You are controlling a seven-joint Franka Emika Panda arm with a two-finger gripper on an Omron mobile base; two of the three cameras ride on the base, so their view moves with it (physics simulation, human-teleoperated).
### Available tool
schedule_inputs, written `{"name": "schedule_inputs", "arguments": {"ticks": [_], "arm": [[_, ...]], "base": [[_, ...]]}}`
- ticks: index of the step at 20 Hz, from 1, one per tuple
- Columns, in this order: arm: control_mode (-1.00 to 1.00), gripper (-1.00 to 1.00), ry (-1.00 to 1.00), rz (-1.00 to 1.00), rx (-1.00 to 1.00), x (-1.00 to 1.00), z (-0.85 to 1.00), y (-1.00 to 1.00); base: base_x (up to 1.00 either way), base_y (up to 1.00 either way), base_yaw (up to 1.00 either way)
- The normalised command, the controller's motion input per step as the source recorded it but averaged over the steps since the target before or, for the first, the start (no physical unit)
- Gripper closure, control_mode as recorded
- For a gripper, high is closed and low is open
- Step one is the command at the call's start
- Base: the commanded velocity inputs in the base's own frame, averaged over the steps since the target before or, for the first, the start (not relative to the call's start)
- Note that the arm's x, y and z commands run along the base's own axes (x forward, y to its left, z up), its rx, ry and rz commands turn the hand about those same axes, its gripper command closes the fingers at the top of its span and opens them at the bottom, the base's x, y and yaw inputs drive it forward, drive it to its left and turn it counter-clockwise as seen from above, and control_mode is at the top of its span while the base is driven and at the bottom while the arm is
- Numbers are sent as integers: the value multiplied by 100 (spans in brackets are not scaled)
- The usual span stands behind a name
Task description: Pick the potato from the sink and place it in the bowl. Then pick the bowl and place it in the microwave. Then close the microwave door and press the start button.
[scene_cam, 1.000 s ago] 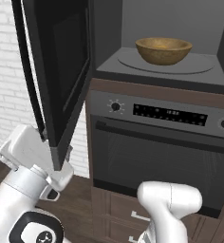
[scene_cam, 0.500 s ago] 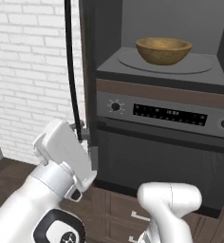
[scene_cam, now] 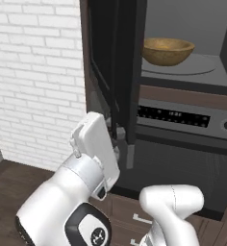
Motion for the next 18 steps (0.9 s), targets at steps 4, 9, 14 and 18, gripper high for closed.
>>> {"name": "schedule_inputs", "arguments": {"ticks": [4,9,14,18], "arm": [[-100,-100,0,-1,13,-26,27,-59],[-100,-100,0,-4,9,-17,37,-50],[-100,-100,1,-3,8,-7,39,-47],[-100,-100,7,-1,6,0,32,-40]], "base": [[0,0,0],[0,0,0],[0,0,0],[0,0,0]]}}
